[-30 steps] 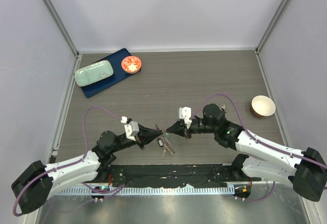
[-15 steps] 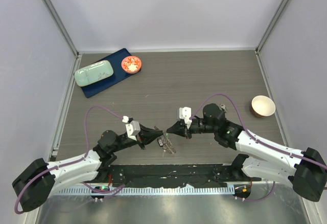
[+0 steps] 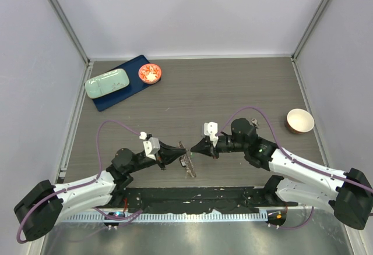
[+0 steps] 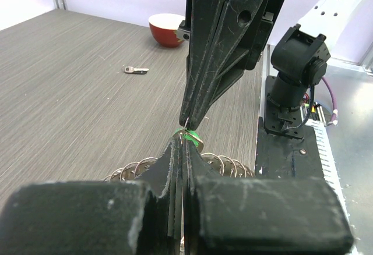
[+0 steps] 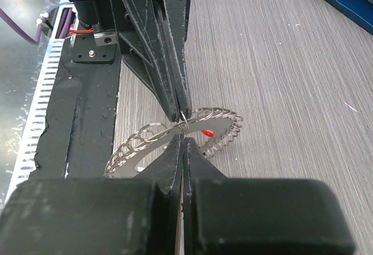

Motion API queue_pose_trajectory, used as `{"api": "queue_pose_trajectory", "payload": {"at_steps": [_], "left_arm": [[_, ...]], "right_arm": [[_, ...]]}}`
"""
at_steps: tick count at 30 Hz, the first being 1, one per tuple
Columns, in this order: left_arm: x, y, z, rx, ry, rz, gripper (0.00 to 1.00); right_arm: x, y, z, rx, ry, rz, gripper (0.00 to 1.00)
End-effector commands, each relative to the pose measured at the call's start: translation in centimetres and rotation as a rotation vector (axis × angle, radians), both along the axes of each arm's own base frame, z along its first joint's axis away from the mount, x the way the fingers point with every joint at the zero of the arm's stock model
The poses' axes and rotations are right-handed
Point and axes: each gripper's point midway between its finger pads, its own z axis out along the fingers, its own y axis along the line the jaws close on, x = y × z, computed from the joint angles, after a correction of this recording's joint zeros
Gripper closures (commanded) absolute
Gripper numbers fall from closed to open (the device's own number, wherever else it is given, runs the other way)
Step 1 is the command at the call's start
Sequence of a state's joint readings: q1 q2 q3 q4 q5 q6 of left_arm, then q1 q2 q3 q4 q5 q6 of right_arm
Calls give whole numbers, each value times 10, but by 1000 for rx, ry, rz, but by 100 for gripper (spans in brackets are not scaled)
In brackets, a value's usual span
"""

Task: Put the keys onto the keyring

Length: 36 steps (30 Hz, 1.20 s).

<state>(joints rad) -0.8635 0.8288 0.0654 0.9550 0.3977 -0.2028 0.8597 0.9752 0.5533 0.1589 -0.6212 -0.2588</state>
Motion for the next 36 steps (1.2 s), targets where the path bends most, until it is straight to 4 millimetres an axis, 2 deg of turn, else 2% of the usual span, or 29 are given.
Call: {"api": "queue_pose_trajectory", "payload": {"at_steps": [1,15,36], "left_arm": [[1,-1,49,-121,-112,-1,100],[0,-2,51,-124,-117,-9,100],[-1,-5,48,-113,-114,-28,100]], "right_arm": [[10,0,25,55,-65,-41,99],[7,5,23,56,-46,-7,99],[-3,10,30,91,-26,57,99]]}}
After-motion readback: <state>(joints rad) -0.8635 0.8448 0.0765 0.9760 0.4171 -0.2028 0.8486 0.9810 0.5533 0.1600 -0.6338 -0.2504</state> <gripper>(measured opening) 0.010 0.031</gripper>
